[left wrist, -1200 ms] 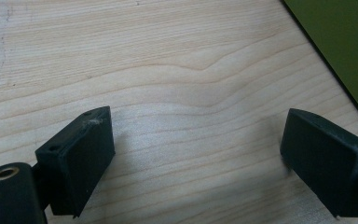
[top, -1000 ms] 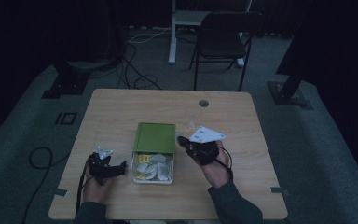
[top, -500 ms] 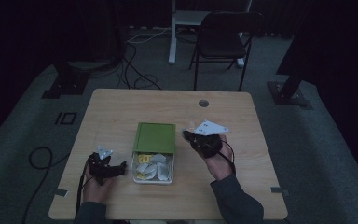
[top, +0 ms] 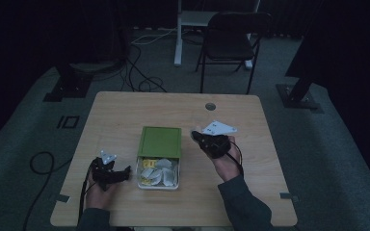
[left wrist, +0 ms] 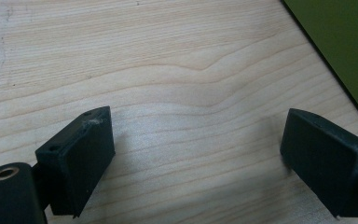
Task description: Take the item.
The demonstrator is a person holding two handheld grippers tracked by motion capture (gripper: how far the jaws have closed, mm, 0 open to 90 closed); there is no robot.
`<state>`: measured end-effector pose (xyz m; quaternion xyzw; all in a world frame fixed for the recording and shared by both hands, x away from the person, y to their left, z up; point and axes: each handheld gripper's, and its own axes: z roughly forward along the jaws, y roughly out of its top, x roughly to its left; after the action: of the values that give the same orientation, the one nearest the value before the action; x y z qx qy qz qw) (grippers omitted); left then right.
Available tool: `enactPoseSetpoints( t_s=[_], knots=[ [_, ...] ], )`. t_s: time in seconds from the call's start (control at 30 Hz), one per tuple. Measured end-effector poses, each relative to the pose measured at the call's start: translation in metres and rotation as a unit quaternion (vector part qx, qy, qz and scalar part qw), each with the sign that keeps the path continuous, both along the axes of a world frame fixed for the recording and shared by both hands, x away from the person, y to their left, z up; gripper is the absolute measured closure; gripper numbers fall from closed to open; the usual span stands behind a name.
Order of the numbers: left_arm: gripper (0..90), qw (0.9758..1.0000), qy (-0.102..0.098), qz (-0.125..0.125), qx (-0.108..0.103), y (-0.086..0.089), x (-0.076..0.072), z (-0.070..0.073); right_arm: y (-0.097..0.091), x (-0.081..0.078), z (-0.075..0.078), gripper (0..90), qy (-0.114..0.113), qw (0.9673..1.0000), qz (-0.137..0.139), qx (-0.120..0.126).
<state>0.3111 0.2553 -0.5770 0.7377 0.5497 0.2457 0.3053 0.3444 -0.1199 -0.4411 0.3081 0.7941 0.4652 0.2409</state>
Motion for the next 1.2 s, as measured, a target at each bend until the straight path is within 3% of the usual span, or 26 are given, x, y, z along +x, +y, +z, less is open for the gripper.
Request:
enactPoseSetpoints(
  t_s=[0.6, 1.2],
  knots=[
    [10.5, 1.0, 0.0, 0.0, 0.0, 0.0, 0.0, 0.0, -0.008, 0.026, -0.004, 90.0, 0.0, 0.9994, -0.034, -0.002],
    [10.5, 1.0, 0.0, 0.0, 0.0, 0.0, 0.0, 0.0, -0.015, 0.05, -0.001, 90.0, -0.01, 0.9989, -0.045, 0.012]
  ],
)
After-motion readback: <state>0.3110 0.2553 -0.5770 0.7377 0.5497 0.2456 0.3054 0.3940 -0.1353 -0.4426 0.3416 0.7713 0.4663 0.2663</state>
